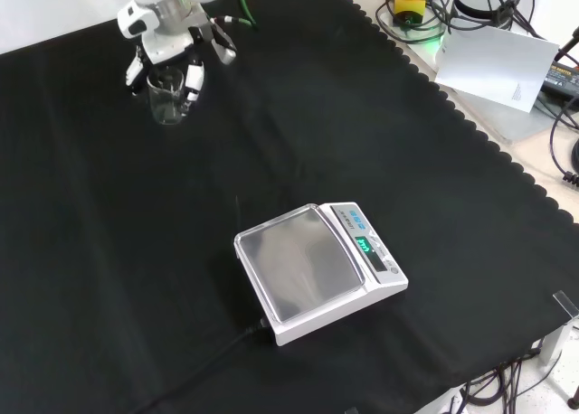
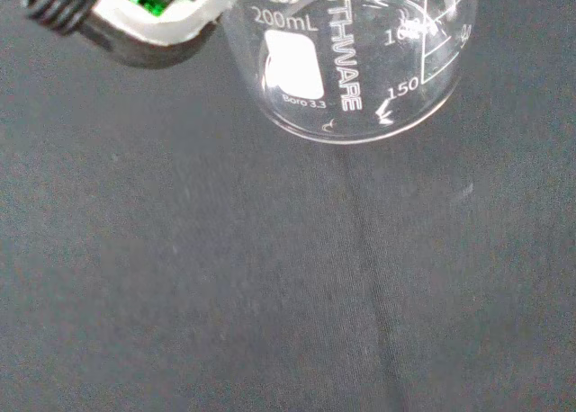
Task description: Put the beaker on the electronic balance.
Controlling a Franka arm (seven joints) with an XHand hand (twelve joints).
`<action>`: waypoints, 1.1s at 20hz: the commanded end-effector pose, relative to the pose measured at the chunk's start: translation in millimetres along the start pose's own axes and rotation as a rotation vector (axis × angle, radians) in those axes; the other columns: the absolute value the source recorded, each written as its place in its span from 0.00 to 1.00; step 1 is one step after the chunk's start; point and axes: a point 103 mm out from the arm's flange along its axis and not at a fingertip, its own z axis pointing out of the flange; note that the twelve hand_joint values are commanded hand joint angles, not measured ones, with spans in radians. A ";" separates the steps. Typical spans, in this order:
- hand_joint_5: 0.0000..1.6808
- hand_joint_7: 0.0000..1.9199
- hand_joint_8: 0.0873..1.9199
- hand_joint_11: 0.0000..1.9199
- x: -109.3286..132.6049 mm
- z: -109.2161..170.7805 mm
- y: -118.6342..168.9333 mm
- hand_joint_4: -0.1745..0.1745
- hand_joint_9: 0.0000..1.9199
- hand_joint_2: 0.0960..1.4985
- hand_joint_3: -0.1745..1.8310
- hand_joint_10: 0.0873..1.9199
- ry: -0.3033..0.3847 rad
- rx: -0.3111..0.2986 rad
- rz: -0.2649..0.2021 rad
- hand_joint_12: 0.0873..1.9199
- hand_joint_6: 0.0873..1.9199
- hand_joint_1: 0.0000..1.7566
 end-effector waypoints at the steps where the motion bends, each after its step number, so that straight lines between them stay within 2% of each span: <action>1: 0.50 0.38 0.75 0.55 13.6 -16.3 -10.9 0.33 0.52 0.66 0.26 0.51 -0.022 -0.009 -0.010 0.54 0.65 0.60; 5: 0.50 0.38 0.75 0.55 24.2 -15.1 -12.7 0.34 0.52 0.65 0.27 0.51 -0.020 0.000 -0.018 0.54 0.65 0.60; 7: 0.50 0.38 0.75 0.54 39.1 -16.1 -13.9 0.34 0.52 0.64 0.28 0.51 -0.026 -0.001 -0.045 0.54 0.65 0.61; 10: 0.50 0.38 0.75 0.54 78.1 -17.3 -16.9 0.34 0.52 0.64 0.28 0.51 -0.019 0.001 -0.110 0.54 0.65 0.61; 17: 0.51 0.39 0.75 0.54 191.0 -14.0 -43.3 0.33 0.52 0.62 0.30 0.51 -0.007 0.029 -0.318 0.54 0.65 0.61; 22: 0.51 0.39 0.75 0.54 240.8 -13.9 -68.6 0.33 0.52 0.62 0.31 0.51 0.029 0.037 -0.425 0.54 0.65 0.61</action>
